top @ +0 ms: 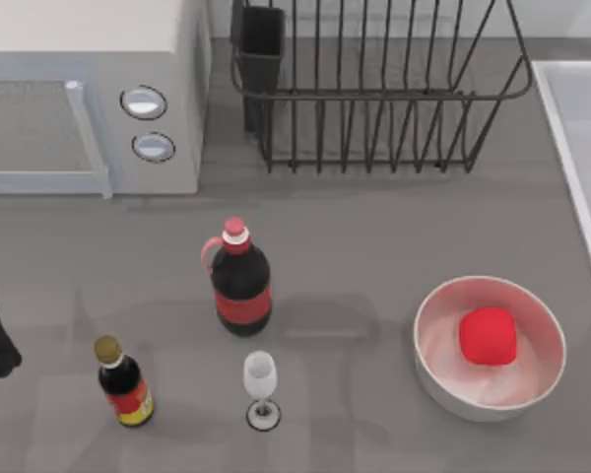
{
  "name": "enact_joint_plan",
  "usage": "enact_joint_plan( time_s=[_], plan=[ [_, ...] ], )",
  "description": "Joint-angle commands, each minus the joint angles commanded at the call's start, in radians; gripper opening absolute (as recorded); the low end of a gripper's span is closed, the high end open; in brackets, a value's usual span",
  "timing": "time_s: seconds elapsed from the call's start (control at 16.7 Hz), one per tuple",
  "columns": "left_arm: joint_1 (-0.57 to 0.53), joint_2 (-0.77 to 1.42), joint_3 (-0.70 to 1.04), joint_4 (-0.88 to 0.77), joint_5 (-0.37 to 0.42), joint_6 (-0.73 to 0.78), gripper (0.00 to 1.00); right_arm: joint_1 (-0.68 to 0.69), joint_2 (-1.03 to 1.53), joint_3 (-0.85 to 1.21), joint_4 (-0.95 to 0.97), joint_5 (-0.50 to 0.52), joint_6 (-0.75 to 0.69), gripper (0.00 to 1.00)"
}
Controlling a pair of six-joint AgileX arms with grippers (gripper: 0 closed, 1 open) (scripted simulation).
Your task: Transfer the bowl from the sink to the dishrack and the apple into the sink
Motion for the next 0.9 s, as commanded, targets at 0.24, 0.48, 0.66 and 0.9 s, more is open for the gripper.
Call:
enact_joint_plan(
  time_s=[0.24,0.48,0.66,0.9],
  plan=[
    [0.000,0.000,0.000,0.000,0.000,0.000,1.00,-0.091,-0.280,-0.128,-0.130,-0.007,-0.094,0.00],
    [0.000,0.000,0.000,0.000,0.000,0.000,1.00,-0.142,-0.418,-0.206,-0.211,-0.011,-0.149,0.00],
    [0.000,0.000,0.000,0.000,0.000,0.000,1.00,-0.147,-0.427,-0.208,-0.215,-0.012,-0.154,0.00],
    [0.000,0.000,0.000,0.000,0.000,0.000,1.00,-0.132,-0.419,-0.206,-0.204,-0.006,-0.148,0.00]
  ],
)
